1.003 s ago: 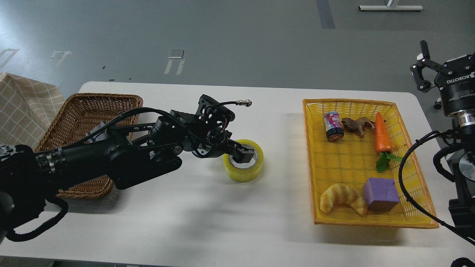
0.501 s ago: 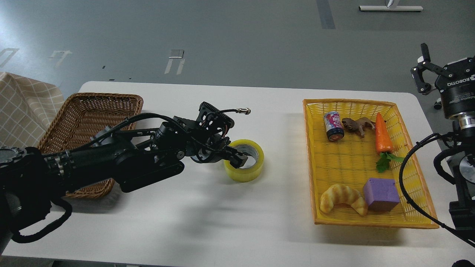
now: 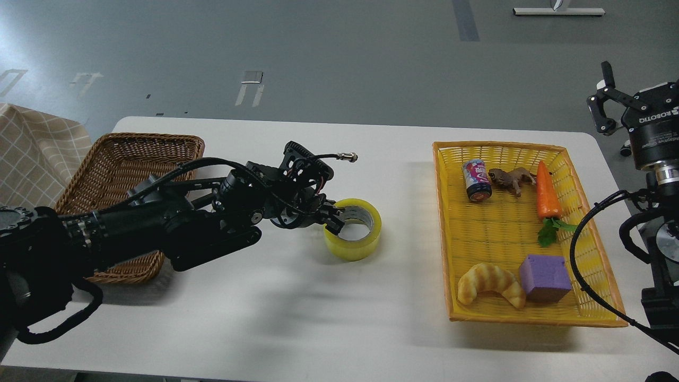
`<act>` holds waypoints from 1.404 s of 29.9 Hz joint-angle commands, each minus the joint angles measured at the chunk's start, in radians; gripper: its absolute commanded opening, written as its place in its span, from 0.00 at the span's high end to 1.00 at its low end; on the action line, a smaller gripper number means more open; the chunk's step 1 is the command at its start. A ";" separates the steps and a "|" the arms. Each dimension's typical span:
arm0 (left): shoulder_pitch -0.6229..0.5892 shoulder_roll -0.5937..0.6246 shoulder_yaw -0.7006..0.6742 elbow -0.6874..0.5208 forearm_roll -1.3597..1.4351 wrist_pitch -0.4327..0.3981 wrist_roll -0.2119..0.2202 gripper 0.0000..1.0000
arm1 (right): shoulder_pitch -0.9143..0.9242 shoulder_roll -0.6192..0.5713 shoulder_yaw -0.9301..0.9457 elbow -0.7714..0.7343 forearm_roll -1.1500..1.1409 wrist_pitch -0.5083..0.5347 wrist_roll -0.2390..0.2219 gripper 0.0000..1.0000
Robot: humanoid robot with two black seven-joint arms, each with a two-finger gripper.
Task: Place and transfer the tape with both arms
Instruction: 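Carry the tape roll with the left gripper into the woven basket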
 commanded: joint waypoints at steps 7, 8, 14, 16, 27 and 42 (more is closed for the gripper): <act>-0.123 0.095 -0.005 -0.003 -0.056 0.000 -0.023 1.00 | 0.000 0.005 0.017 0.004 0.000 0.000 0.000 0.00; -0.132 0.108 -0.003 -0.003 -0.062 0.000 -0.026 1.00 | 0.000 0.005 0.017 0.004 0.000 0.000 0.000 0.00; -0.206 0.257 -0.003 -0.009 -0.105 0.000 -0.063 1.00 | 0.000 0.005 0.021 0.002 0.000 0.000 0.000 0.00; -0.224 0.316 -0.003 -0.009 -0.107 0.000 -0.083 1.00 | 0.002 0.005 0.028 0.000 0.000 0.000 0.000 0.00; -0.216 0.543 -0.002 -0.009 -0.105 0.000 -0.126 1.00 | 0.005 0.027 0.028 0.004 0.000 0.000 0.000 0.00; -0.101 0.721 0.000 0.006 -0.111 0.000 -0.175 1.00 | 0.003 0.036 0.026 -0.003 0.000 0.000 0.000 0.00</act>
